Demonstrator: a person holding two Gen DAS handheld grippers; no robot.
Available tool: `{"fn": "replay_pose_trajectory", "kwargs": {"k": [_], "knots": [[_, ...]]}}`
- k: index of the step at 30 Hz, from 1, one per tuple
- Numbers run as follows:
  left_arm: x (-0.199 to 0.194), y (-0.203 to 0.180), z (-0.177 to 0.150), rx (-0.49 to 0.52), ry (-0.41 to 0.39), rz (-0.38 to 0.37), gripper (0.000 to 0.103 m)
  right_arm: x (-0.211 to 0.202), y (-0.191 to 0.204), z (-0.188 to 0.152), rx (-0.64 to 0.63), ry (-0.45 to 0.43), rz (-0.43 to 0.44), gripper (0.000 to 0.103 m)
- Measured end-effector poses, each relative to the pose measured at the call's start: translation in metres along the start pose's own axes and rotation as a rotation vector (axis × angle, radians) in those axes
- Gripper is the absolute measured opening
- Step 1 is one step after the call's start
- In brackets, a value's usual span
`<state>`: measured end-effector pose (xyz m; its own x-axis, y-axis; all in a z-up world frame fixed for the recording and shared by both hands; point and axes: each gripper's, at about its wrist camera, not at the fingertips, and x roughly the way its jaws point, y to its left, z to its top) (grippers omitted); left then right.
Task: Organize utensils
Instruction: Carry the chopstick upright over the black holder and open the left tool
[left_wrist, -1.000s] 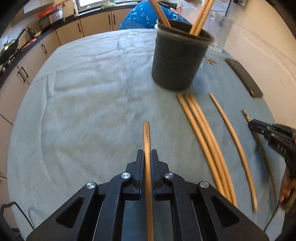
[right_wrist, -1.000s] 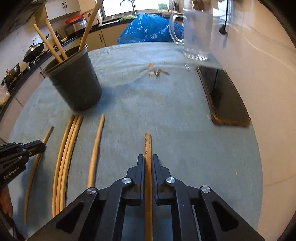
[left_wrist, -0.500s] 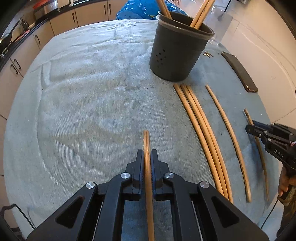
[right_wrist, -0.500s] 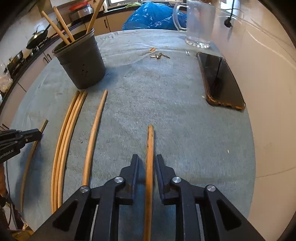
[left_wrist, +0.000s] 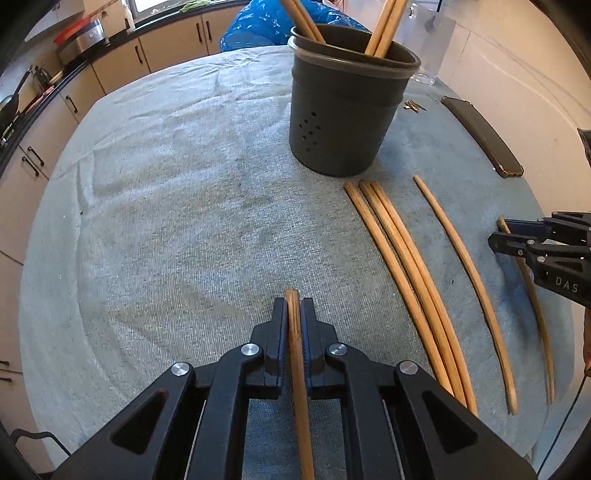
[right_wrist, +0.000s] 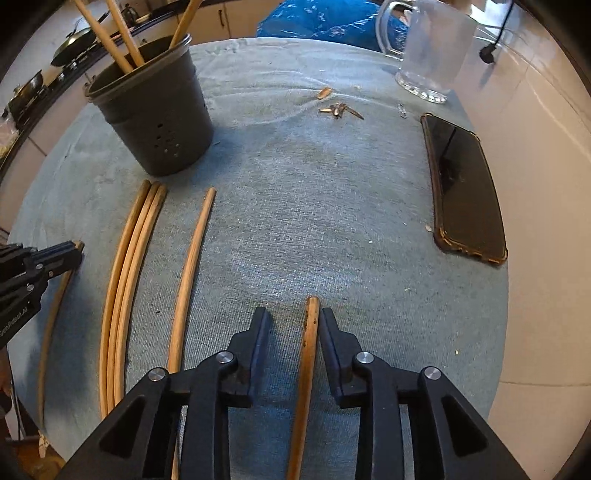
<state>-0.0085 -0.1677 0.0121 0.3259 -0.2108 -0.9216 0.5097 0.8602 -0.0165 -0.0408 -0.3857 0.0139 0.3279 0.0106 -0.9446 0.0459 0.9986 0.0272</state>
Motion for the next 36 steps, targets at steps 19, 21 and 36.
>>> {"fn": "replay_pose_trajectory", "kwargs": {"k": [19, 21, 36], "knots": [[-0.094, 0.016, -0.031, -0.137, -0.266, -0.044, 0.006, -0.063, 0.009, -0.040, 0.108, -0.324, 0.088, 0.008], [-0.108, 0.014, -0.035, -0.135, -0.306, -0.041, 0.006, -0.076, 0.012, -0.044, 0.110, -0.358, 0.092, 0.008], [-0.205, -0.004, -0.080, -0.120, -0.570, -0.040, 0.006, -0.152, 0.042, -0.082, 0.088, -0.610, 0.143, 0.008]]}}
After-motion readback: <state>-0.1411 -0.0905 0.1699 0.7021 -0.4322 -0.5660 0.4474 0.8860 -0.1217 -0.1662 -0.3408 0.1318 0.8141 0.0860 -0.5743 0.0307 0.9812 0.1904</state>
